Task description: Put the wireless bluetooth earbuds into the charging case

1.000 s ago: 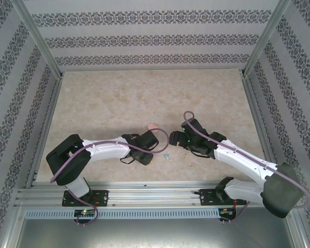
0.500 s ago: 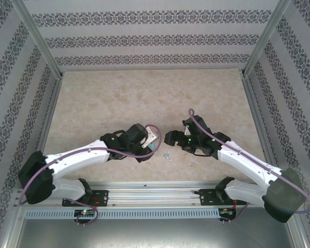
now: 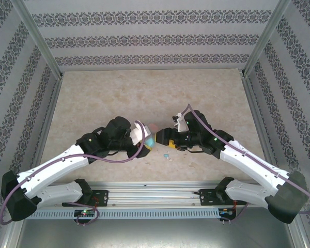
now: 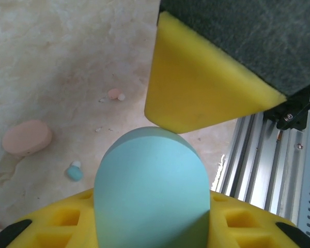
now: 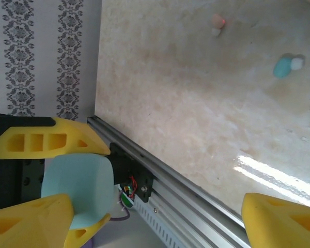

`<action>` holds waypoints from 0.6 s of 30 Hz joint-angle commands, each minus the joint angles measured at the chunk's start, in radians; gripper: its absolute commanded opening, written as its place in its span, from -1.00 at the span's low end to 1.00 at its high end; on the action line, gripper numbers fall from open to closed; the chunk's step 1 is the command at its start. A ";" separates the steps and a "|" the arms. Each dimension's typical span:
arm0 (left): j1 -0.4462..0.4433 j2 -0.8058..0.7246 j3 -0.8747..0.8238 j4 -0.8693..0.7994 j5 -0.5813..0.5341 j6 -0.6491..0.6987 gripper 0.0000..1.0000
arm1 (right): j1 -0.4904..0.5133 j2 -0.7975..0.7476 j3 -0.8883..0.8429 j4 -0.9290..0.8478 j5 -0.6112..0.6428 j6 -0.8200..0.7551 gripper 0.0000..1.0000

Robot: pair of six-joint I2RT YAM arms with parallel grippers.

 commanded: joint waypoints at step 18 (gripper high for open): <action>0.009 0.000 -0.002 0.107 0.085 -0.004 -0.53 | 0.049 0.006 -0.004 0.144 -0.115 0.107 0.56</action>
